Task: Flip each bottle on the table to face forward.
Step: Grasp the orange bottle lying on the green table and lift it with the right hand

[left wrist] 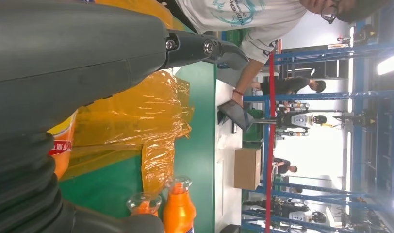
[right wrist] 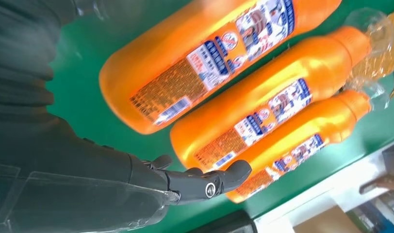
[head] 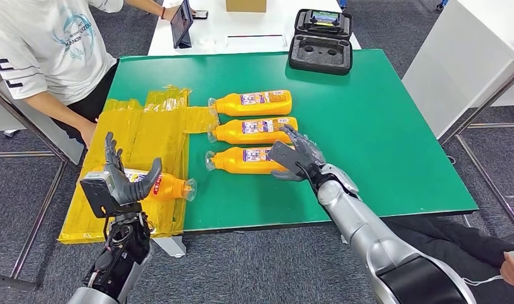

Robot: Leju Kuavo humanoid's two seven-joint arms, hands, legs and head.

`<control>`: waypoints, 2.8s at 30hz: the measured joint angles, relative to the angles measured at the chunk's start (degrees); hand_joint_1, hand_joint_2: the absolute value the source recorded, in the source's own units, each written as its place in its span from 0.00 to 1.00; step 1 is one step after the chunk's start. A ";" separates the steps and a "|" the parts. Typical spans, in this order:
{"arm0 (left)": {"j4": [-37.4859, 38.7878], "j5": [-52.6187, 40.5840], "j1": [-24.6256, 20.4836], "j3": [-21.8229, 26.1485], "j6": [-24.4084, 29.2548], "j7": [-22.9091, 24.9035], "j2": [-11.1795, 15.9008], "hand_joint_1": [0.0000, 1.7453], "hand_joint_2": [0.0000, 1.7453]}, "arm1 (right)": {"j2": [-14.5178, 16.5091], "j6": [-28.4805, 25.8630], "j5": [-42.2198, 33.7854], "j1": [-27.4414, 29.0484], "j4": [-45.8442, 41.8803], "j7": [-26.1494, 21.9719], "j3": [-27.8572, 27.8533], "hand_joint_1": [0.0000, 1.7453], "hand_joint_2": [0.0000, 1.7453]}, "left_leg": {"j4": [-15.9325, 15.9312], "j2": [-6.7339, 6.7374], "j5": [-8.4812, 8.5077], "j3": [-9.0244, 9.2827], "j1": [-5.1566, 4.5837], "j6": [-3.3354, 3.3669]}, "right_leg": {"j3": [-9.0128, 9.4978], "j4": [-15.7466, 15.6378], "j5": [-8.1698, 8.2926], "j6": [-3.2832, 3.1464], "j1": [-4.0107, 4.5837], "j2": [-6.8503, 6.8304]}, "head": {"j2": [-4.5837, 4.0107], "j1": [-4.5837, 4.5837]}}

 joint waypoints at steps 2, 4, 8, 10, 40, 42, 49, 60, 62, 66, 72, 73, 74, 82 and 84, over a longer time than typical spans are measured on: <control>0.24 0.00 -0.02 0.00 0.02 0.00 -0.06 0.00 1.00 | 0.28 0.02 0.00 -0.42 0.74 0.05 0.16 0.00 1.00 | 0.00 0.00 0.00 0.00 0.00 0.00 | 0.00 0.00 0.00 0.00 0.00 0.00 | 0.00 0.01; 0.43 0.00 -0.03 0.00 0.03 0.01 -0.11 0.00 1.00 | 0.45 0.04 0.01 -0.69 1.29 0.07 0.28 0.00 1.00 | 0.00 0.00 0.00 0.00 0.00 0.00 | 0.01 0.00 0.00 0.00 0.00 0.00 | 0.00 0.01; 0.76 0.00 -0.08 -0.08 0.31 0.01 -0.24 0.00 1.00 | 0.98 0.53 0.27 -1.29 2.48 1.02 0.63 0.00 1.00 | 0.00 0.01 0.00 0.00 -0.01 0.00 | 0.00 0.00 0.00 0.00 0.00 0.00 | 0.00 0.01; 0.97 -0.01 -0.11 -0.23 0.45 0.01 -0.28 0.00 1.00 | 1.41 0.98 0.55 -1.85 3.25 1.92 0.92 0.00 1.00 | 0.00 0.01 0.00 0.00 -0.01 0.00 | 0.00 0.00 0.00 0.00 0.00 0.00 | 0.00 0.01; 1.68 0.00 2.52 -0.50 1.92 0.01 -0.33 0.00 1.00 | 1.69 3.94 4.29 -7.13 10.46 11.88 5.13 0.00 1.00 | 0.00 0.00 0.00 -0.01 -0.01 0.00 | 0.00 0.00 0.00 0.00 0.00 0.00 | 0.00 0.00; 1.69 0.00 2.70 -0.50 1.91 0.01 -0.33 0.00 1.00 | 1.50 4.65 4.33 -7.14 10.64 12.35 5.24 0.00 1.00 | 0.00 0.00 0.00 -0.01 -0.01 0.00 | 0.00 0.00 0.00 0.00 0.00 0.00 | 0.00 0.00; 1.70 0.00 2.95 -0.50 1.84 0.00 -0.33 0.00 1.00 | 0.98 6.13 4.63 -7.14 11.24 12.80 5.79 0.00 1.00 | 0.00 0.00 0.00 -0.01 -0.01 0.00 | 0.00 0.00 0.00 0.00 0.00 0.00 | 0.00 0.01; 1.86 -0.02 2.95 -0.50 1.56 0.01 -0.33 0.00 1.00 | 0.59 9.31 5.49 -7.15 11.66 13.34 6.51 0.00 1.00 | 0.00 0.00 0.00 0.00 -0.01 0.00 | 0.00 0.00 0.00 0.00 0.00 0.00 | 0.00 0.01; 1.93 -0.02 2.94 -0.51 1.57 0.00 -0.33 0.00 1.00 | 0.58 9.48 5.65 -7.17 11.68 13.34 6.69 0.00 1.00 | 0.00 0.00 0.00 0.00 -0.01 0.00 | 0.00 0.00 0.00 0.00 0.00 0.00 | 0.00 0.00; 2.21 0.06 2.95 -0.55 1.96 0.01 -0.33 0.00 1.00 | 0.54 9.20 6.00 -7.44 11.73 13.04 7.31 0.00 1.00 | 0.00 0.00 0.00 0.00 -0.01 0.00 | 0.00 0.00 0.00 0.00 0.00 0.00 | 0.00 0.01; 2.47 0.27 2.93 -0.55 2.14 0.00 -0.34 0.00 1.00 | 0.53 10.17 5.10 -7.72 11.77 12.06 7.41 0.00 1.00 | 0.00 0.01 0.00 0.00 -0.01 0.00 | 0.00 0.00 0.00 0.00 0.00 0.00 | 0.00 0.01; 2.57 0.34 2.91 -0.55 2.15 0.00 -0.34 0.00 1.00 | 0.53 10.67 4.59 -7.76 11.77 11.77 7.40 0.00 1.00 | 0.00 0.01 0.00 0.00 -0.01 0.00 | 0.00 0.00 0.00 0.00 0.00 0.00 | 0.00 0.01; 2.67 0.40 2.90 -0.55 2.14 0.00 -0.34 0.00 1.00 | 0.53 11.31 4.07 -7.81 11.77 11.49 7.38 0.00 1.00 | 0.00 0.01 0.00 0.00 -0.01 0.00 | 0.00 0.00 0.00 0.00 0.00 0.00 | 0.00 0.01; 3.56 0.64 2.67 -0.55 2.08 0.01 -0.33 0.00 1.00 | 0.31 17.73 1.36 -8.35 11.78 10.54 7.04 0.00 1.00 | 0.01 0.01 0.00 0.00 -0.01 0.00 | 0.00 0.00 0.00 0.00 0.00 0.01 | 0.00 0.01; 3.89 0.94 2.41 -0.55 2.02 0.01 -0.33 0.00 1.00 | 0.09 21.17 0.37 -8.64 11.81 10.35 6.82 0.00 1.00 | 0.01 0.01 0.00 0.01 -0.01 0.00 | 0.00 0.00 0.00 0.00 0.00 0.00 | 0.00 0.01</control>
